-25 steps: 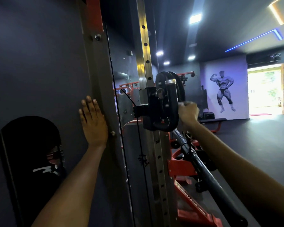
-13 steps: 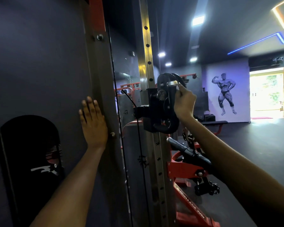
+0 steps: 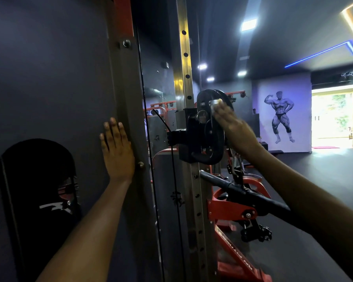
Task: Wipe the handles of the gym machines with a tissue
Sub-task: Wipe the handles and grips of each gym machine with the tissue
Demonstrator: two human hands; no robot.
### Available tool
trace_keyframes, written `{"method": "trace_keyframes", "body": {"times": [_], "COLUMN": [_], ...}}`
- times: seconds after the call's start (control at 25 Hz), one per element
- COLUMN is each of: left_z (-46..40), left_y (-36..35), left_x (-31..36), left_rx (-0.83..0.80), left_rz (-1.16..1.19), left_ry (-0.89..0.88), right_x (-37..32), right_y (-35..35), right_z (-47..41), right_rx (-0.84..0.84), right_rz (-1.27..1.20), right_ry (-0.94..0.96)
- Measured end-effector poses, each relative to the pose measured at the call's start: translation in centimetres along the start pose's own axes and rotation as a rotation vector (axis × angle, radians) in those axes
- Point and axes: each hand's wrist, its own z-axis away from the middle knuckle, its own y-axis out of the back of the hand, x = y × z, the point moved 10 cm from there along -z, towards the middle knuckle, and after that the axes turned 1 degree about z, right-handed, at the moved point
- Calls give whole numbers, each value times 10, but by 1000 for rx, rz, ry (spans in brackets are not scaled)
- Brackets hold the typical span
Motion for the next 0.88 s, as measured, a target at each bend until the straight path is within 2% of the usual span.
{"method": "trace_keyframes", "body": {"times": [0.12,0.2,0.28,0.36,0.44,0.52,0.64,0.68,0.8,0.88], "left_z": [2,6,7,4,0,0,5,5,8,15], "left_y": [0,0,-1,0,0,0,0,0,1,3], "left_x": [-1,-2,-1,-1,-2,-3,-3,-1,0,-1], "left_rx": [-5,0,9,15,8,-14,-21,-23,-19,-5], "left_rz": [-2,1,12,18,12,-1,-14,-11,4,6], "left_ry": [5,3,-2,-6,-6,2,9,7,1,-11], "right_x": [-52,-51,-24,-1,2,-7,-23,-19,6,-1], "right_y": [-54,-63,-41,-8,-4,-21,-33,-29,-8,-12], "right_z": [77,79,26,-16,-2,53,95,82,30,33], "right_rx": [-202,-270,-201,-64,-23,-61,-160,-147,-44,-31], "right_rz": [142,148,123,117,62,-12,-65,-50,-62,-47], "right_ry": [377,436,285,173,68,-62,-38,-22,-140,-83]}}
